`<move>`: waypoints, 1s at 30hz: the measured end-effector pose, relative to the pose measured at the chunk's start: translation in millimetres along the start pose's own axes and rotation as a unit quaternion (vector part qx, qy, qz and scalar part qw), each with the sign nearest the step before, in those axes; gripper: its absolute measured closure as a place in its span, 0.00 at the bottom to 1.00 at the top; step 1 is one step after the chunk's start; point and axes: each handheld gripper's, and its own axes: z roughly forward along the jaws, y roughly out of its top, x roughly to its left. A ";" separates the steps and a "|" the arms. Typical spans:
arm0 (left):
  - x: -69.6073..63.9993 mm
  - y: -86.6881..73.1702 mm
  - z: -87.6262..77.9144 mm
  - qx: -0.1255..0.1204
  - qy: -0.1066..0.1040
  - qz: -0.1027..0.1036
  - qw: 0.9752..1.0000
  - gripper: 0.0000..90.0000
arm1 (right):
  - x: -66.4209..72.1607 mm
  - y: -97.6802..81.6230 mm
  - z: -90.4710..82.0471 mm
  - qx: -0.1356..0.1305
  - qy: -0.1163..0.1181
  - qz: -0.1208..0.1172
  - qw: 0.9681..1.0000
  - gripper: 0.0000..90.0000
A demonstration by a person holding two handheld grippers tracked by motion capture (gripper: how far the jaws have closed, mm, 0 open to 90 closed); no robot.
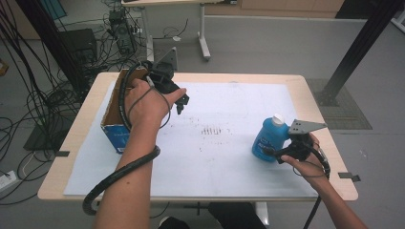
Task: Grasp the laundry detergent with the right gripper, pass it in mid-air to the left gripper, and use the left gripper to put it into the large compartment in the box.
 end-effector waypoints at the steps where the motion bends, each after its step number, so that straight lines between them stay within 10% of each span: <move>1: -0.3 0.1 -0.1 0.000 0.001 -0.001 1.000 0.06 | 0.0 0.0 0.0 0.000 0.000 0.000 1.000 0.01; 30: -1.8 0.0 -2.5 -0.003 -0.001 0.005 1.000 0.06 | 0.2 0.3 -1.4 -0.004 -0.006 -0.001 1.000 0.01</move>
